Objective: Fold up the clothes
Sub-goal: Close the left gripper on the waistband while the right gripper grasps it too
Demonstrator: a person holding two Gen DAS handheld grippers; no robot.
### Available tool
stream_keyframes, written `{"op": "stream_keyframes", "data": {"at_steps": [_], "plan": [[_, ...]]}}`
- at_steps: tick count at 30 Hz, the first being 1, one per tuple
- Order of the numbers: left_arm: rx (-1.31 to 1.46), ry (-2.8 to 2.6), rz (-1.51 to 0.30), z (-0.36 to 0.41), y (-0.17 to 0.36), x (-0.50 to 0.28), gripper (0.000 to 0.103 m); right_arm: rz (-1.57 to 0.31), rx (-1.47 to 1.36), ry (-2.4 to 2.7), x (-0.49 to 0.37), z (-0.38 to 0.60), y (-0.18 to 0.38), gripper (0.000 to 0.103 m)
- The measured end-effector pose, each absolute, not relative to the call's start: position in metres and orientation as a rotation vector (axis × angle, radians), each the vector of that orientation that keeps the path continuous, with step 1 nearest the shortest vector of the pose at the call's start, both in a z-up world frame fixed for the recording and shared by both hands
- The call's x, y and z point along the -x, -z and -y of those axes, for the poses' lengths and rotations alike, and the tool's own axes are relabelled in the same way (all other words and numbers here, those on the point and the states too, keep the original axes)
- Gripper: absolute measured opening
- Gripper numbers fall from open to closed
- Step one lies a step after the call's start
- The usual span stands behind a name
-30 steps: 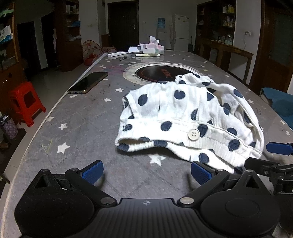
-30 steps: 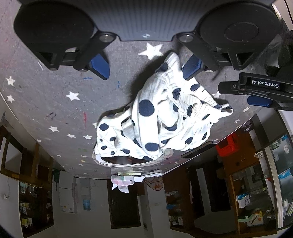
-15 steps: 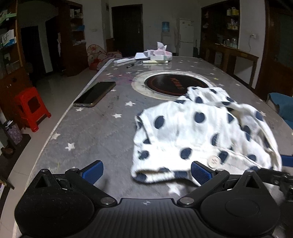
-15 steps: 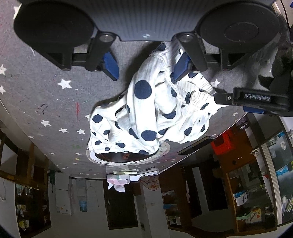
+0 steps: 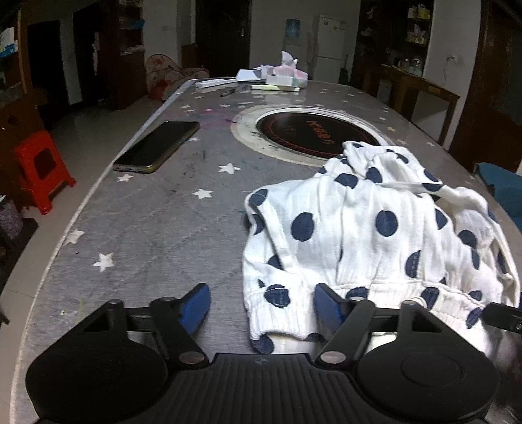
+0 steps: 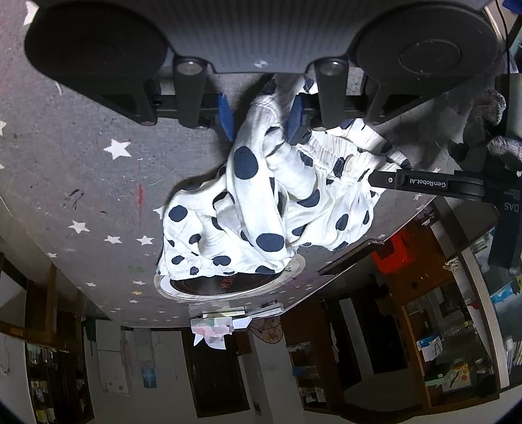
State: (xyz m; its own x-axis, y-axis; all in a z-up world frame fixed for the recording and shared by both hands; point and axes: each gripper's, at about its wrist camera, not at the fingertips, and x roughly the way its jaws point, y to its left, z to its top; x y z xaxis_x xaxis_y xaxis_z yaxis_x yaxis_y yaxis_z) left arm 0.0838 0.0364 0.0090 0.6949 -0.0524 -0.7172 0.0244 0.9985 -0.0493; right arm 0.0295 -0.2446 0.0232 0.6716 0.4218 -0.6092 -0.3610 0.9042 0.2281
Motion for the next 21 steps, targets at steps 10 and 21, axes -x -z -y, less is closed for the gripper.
{"op": "stream_keyframes", "data": {"at_steps": [10, 21], "plan": [[0.064, 0.13, -0.777, -0.031, -0.017, -0.074, 0.017, -0.705, -0.093, -0.48, -0.028, 0.247, -0.027, 0.014], [0.071, 0.223, -0.753, -0.027, -0.035, -0.032, 0.011, -0.699, -0.078, -0.554, -0.003, 0.262, -0.044, 0.008]]}}
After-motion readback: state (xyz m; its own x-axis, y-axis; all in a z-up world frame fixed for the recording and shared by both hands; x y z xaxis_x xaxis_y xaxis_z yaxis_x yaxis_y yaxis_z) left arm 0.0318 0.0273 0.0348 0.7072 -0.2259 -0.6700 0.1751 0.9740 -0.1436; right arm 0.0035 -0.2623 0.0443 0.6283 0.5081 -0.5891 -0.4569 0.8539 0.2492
